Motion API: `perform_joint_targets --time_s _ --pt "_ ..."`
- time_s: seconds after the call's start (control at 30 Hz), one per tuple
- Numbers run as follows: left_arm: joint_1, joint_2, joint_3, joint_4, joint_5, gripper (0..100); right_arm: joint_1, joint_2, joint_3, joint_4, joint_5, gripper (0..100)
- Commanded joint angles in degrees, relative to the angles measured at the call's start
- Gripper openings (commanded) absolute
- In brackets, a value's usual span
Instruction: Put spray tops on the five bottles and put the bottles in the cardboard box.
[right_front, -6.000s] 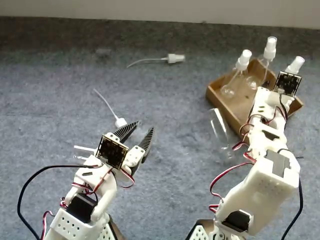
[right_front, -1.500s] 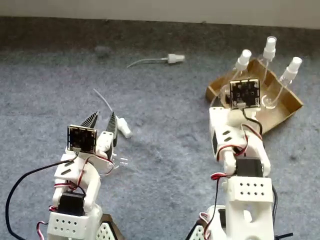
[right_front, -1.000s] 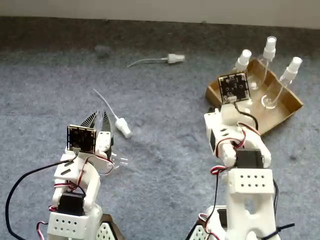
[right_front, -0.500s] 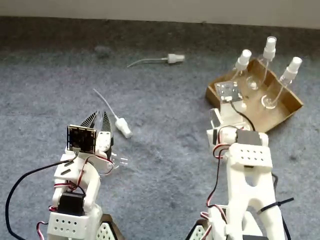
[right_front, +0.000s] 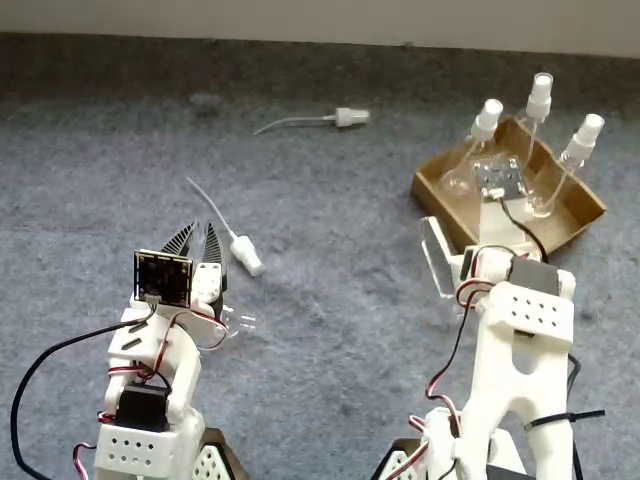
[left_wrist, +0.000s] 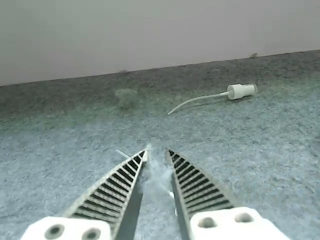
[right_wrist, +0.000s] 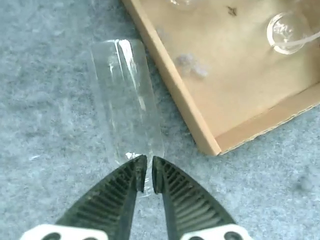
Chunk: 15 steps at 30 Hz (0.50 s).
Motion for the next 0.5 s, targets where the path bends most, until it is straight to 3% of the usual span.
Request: perform_joint_targets --time_s 0.0,0.23,0.47 --pt "0.04 -0.75 -0.75 0.0 0.18 1 1.1 0.04 0.92 -0.04 0.88 0.4" --pt "0.04 -0.75 -0.66 0.0 0.18 1 0.84 -0.22 7.16 -0.13 9.85 0.4" --pt "0.04 -0.75 -0.66 0.0 0.18 1 -0.84 -0.04 9.63 -5.23 10.37 0.5"
